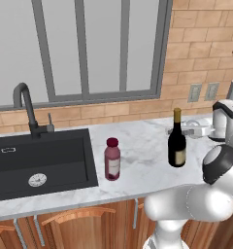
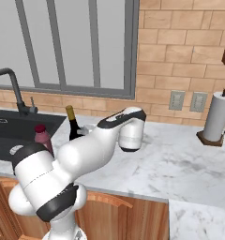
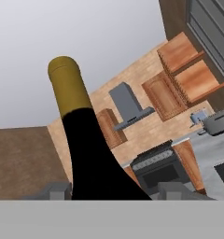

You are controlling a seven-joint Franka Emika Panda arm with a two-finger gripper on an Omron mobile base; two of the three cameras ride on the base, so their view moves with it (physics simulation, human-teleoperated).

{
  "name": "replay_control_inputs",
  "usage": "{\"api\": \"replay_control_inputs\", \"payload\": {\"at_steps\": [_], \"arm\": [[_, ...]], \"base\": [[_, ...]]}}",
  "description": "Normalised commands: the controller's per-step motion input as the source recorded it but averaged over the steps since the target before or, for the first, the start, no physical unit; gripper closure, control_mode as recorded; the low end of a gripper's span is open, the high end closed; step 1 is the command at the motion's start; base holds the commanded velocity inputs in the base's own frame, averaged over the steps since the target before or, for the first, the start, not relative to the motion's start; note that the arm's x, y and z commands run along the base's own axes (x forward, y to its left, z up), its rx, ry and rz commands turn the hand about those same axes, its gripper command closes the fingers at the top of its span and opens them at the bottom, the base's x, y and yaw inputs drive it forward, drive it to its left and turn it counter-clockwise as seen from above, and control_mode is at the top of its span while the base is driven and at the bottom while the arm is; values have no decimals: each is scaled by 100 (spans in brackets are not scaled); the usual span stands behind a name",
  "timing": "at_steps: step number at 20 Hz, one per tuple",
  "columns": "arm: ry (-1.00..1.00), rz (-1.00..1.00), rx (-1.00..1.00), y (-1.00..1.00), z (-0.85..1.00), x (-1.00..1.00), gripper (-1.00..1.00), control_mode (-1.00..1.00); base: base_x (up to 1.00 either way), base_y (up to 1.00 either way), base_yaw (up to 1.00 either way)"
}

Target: There is a wine glass and glass cup on the dining counter. Place the wine bottle next to the wine glass and the juice bottle next to the glass cup.

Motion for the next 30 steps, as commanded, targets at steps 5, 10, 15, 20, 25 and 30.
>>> {"api": "replay_control_inputs", "payload": {"at_steps": [5,10,15,20,25,30], "arm": [[0,0,0,0,0,0,100,-100],[0,0,0,0,0,0,100,-100],[0,0,0,0,0,-2,100,100],[0,0,0,0,0,0,100,100],[0,0,0,0,0,0,100,100],[0,0,0,0,0,0,100,100]], "base": [[0,0,0],[0,0,0],[-6,0,-1],[-64,2,-11],[-76,5,-12],[-47,32,-16]]}}
